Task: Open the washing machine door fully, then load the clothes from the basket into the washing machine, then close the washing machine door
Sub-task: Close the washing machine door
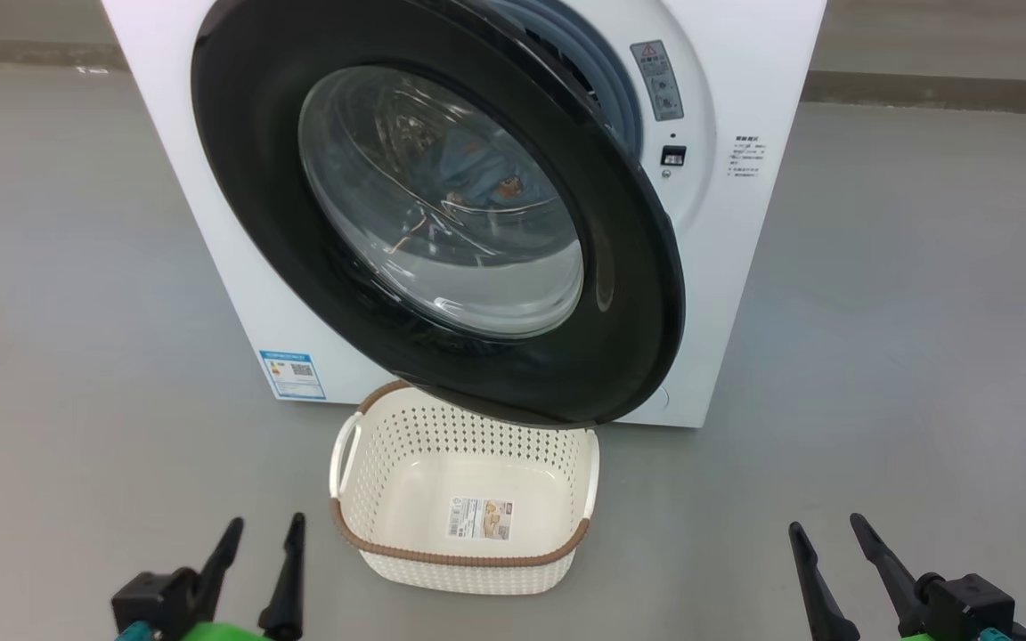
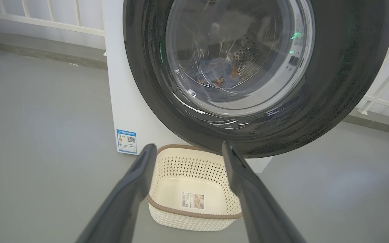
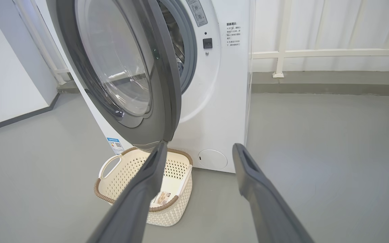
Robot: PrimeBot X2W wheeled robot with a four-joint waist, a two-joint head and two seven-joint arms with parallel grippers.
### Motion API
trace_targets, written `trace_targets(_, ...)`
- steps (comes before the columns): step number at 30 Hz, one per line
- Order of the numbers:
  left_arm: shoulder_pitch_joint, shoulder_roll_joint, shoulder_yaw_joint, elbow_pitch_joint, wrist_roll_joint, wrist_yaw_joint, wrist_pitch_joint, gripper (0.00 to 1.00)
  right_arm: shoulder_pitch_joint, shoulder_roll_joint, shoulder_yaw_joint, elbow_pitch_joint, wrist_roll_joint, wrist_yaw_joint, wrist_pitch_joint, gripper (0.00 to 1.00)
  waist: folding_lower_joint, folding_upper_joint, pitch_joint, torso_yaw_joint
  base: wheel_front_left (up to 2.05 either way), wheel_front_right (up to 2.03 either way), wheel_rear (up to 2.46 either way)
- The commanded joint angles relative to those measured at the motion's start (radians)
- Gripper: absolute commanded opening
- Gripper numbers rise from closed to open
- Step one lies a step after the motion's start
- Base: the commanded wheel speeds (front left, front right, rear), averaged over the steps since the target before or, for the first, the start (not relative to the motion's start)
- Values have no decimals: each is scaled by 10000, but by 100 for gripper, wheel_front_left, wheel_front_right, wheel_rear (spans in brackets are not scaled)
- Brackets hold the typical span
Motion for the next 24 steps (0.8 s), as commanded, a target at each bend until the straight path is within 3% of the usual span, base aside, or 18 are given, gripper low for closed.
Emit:
trace_targets(1, -88, 203, 539, -352, 290, 119, -121, 100, -78, -46, 232, -263, 5, 16, -49, 100, 0, 0, -76, 61, 0, 0, 0)
trace_targets(12, 756, -313, 2146, -870, 1476, -132, -121, 100, -121, -173, 258, -229, -159, 16, -49, 100, 0, 0, -110, 30, 0, 0, 0)
trace_targets(24, 836, -751, 2850, -900, 2068, -511, -122, 100, -301, -165, 27, -92, -211, 16, -49, 100, 0, 0, 107, -41, 0, 0, 0)
